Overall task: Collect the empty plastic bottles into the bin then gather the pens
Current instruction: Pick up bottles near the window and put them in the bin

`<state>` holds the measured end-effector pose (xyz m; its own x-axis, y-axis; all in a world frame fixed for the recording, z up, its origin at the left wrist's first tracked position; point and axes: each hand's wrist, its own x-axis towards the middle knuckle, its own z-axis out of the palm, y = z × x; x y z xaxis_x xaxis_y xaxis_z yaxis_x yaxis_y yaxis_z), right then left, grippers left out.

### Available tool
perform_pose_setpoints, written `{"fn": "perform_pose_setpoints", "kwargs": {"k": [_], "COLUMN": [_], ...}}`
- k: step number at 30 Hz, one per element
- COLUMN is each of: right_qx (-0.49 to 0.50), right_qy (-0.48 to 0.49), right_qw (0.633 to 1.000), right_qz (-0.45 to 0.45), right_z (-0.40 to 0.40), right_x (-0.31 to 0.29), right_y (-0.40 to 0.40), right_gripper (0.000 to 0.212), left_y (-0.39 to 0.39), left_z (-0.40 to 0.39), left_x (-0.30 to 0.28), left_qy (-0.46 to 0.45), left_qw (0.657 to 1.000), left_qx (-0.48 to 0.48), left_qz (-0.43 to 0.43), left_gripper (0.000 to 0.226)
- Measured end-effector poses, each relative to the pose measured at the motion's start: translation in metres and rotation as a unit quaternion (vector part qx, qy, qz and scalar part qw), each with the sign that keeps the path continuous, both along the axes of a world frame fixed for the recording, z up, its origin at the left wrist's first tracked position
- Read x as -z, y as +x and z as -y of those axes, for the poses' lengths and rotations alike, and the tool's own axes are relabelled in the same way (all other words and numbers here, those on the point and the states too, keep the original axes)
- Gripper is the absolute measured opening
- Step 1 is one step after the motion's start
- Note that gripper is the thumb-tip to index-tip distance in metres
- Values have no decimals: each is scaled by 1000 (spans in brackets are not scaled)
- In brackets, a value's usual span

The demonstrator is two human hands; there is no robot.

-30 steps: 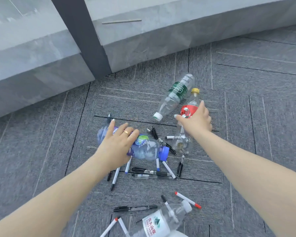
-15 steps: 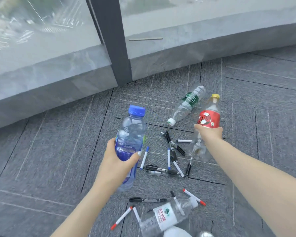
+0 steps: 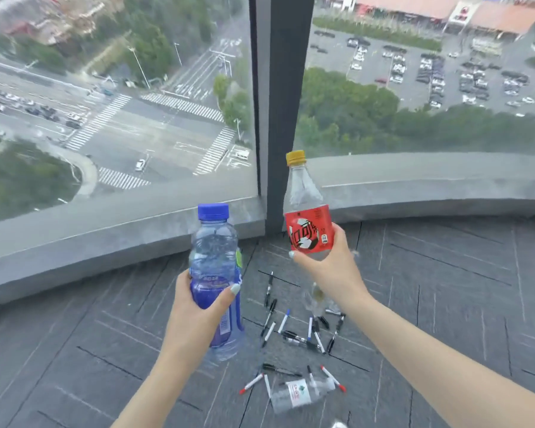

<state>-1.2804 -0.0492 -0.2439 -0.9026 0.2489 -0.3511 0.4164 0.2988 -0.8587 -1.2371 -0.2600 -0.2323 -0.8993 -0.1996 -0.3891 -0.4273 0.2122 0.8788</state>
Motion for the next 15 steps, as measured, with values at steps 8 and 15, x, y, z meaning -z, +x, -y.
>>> {"fn": "perform_pose_setpoints", "kwargs": {"k": [8, 15], "right_qx": [-138, -320], "right_qy": [-109, -130], "right_qw": [982, 932], "right_qz": [-66, -112], "right_z": [116, 202], "right_x": [-213, -317], "right_y": [24, 59], "right_gripper": [56, 59], "left_y": [40, 158], "left_z": [106, 172], "left_x": [-205, -309], "left_qy": [-19, -51], "left_qw": [978, 921], "left_qx": [-183, -353], "left_qz": [-98, -158], "left_gripper": [44, 43]}}
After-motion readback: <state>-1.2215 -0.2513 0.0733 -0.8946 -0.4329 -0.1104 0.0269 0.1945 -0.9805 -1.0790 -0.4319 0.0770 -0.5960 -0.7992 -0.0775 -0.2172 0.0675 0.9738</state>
